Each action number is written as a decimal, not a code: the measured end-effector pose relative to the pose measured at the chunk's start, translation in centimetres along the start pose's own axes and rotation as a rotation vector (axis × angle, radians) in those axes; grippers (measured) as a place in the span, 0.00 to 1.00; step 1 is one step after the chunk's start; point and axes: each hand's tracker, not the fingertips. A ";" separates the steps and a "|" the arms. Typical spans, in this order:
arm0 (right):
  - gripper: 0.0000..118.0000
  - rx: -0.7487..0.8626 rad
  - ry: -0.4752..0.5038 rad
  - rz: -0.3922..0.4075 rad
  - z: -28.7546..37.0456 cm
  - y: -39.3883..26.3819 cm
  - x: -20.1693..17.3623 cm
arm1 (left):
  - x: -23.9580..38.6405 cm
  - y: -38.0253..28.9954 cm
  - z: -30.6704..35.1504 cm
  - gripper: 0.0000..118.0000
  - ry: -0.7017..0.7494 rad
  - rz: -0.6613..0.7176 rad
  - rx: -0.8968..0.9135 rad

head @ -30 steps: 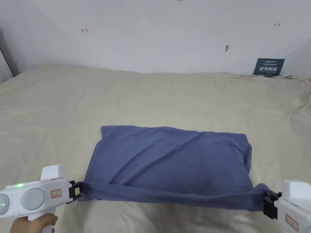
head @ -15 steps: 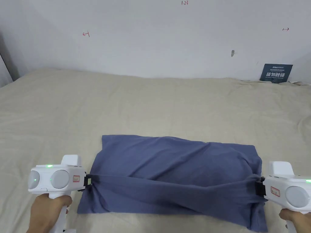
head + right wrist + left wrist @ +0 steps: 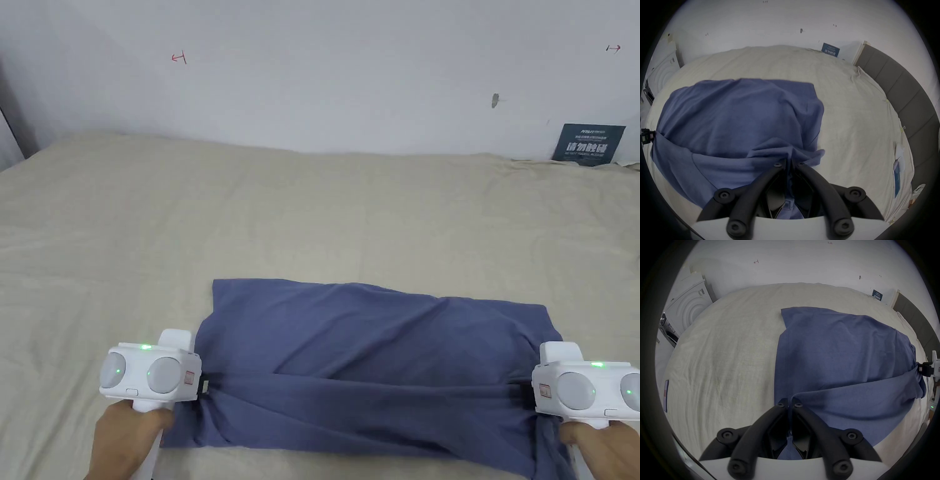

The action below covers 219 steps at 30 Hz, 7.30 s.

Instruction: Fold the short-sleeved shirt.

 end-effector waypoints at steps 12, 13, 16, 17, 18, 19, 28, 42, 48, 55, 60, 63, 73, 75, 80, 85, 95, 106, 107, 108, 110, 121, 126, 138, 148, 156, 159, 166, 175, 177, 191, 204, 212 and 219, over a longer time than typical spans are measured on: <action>0.72 0.188 0.052 -0.086 9.2 -1.1 -0.2 | 0.1 0.4 5.2 0.97 -0.015 0.032 0.085; 0.72 0.220 0.059 -0.085 9.9 -1.0 0.4 | 0.1 0.4 6.1 0.97 -0.015 0.033 0.105; 0.72 0.282 0.082 -0.087 12.6 -1.4 0.9 | -0.2 0.3 8.2 0.97 -0.012 0.041 0.141; 0.72 0.306 0.093 -0.089 13.7 -1.6 1.0 | -0.4 0.2 9.0 0.97 -0.013 0.045 0.156; 0.72 0.332 0.103 -0.088 14.8 -1.7 1.2 | -0.5 0.0 9.8 0.97 -0.014 0.050 0.178; 0.72 0.358 0.109 -0.085 15.9 -2.1 1.3 | -0.8 -0.2 10.5 0.97 -0.013 0.050 0.200; 0.66 0.519 0.139 -0.090 22.9 -5.7 1.7 | -1.5 -4.2 15.9 0.71 -0.067 0.049 0.374; 0.00 0.558 0.122 -0.078 24.1 -9.9 1.6 | -1.4 -6.5 12.6 0.00 -0.106 0.064 0.191; 0.00 0.523 0.122 -0.085 22.8 -10.4 1.8 | -1.9 -5.3 7.4 0.00 -0.114 0.109 0.050; 0.00 0.485 0.123 -0.091 21.6 -10.4 1.7 | -1.9 -4.4 3.5 0.43 -0.111 0.125 -0.094; 0.00 0.463 0.124 -0.093 20.8 -10.2 1.6 | -1.4 -4.6 2.6 0.54 -0.077 0.095 -0.123; 0.00 0.449 0.128 -0.094 20.3 -10.2 1.6 | -1.3 -4.6 3.0 0.31 -0.083 0.091 -0.119; 0.01 0.261 0.144 -0.121 14.7 -9.5 1.3 | -0.9 -3.6 5.8 0.03 -0.111 0.030 -0.052; 0.05 0.208 0.133 -0.126 12.7 -9.3 1.1 | -1.0 -3.4 6.6 0.03 -0.119 0.028 -0.029; 0.73 0.111 0.134 -0.125 9.8 -9.4 0.4 | -1.4 -3.0 7.7 0.03 -0.133 0.027 0.005; 0.73 0.045 0.110 -0.119 8.0 -9.5 -0.1 | -1.1 -3.1 8.4 0.03 -0.143 0.035 0.014; 0.05 0.068 0.126 -0.114 9.9 -10.3 -0.6 | -1.6 -4.1 8.0 0.03 -0.145 0.056 0.010; 0.05 0.175 0.206 -0.144 17.7 -12.2 3.4 | -3.6 -7.1 10.7 0.03 -0.155 0.078 0.029; 0.05 0.176 0.211 -0.145 18.4 -12.6 3.8 | -3.8 -7.7 11.1 0.03 -0.158 0.079 0.024; 0.05 0.180 0.220 -0.151 19.0 -13.3 4.2 | -4.1 -8.5 11.4 0.03 -0.158 0.080 0.022; 0.05 0.177 0.239 -0.161 19.8 -14.4 4.8 | -4.3 -9.9 12.2 0.03 -0.167 0.080 0.013; 0.05 0.064 0.217 -0.171 20.7 -21.8 3.5 | -3.8 -18.1 13.7 0.03 -0.150 0.079 -0.066; 0.05 -0.048 0.172 -0.160 16.3 -23.0 3.1 | -3.2 -19.2 11.7 0.03 -0.120 0.078 -0.121; 0.62 0.031 0.137 -0.167 18.4 -21.5 3.3 | -2.3 -18.8 13.4 0.93 -0.024 0.065 -0.096; 0.66 0.320 0.136 -0.126 24.9 -14.9 2.4 | -1.4 -12.7 18.4 0.93 -0.043 0.063 0.137; 0.38 0.476 0.135 -0.077 26.2 -9.6 1.2 | 0.2 -5.8 18.8 0.38 -0.024 0.012 0.350; 0.01 0.506 0.155 -0.087 26.2 -7.8 0.1 | 0.1 -3.4 17.2 0.07 -0.063 0.020 0.361; 0.01 0.528 0.145 -0.078 23.8 -4.0 -1.3 | -0.1 2.0 11.0 0.00 -0.092 0.044 0.303; 0.01 0.483 0.136 -0.083 19.5 -1.0 -2.2 | -2.3 7.3 1.2 0.00 -0.098 0.072 0.125; 0.01 0.469 0.129 -0.087 18.4 -0.7 -2.3 | -2.9 8.0 -0.7 0.12 -0.078 0.082 0.079; 0.01 0.394 0.136 -0.110 13.8 0.3 -1.5 | -2.7 8.3 -5.3 0.49 -0.037 0.050 -0.069; 0.01 0.302 0.119 -0.137 8.9 3.4 0.9 | -1.5 7.5 -0.7 0.00 -0.109 -0.007 0.016; 0.02 0.170 0.102 -0.170 1.6 6.8 3.0 | -0.9 6.2 4.3 0.00 -0.148 -0.039 0.072; 0.77 0.032 0.106 -0.248 -2.3 7.5 3.5 | -1.5 6.1 4.2 0.00 -0.157 -0.028 0.084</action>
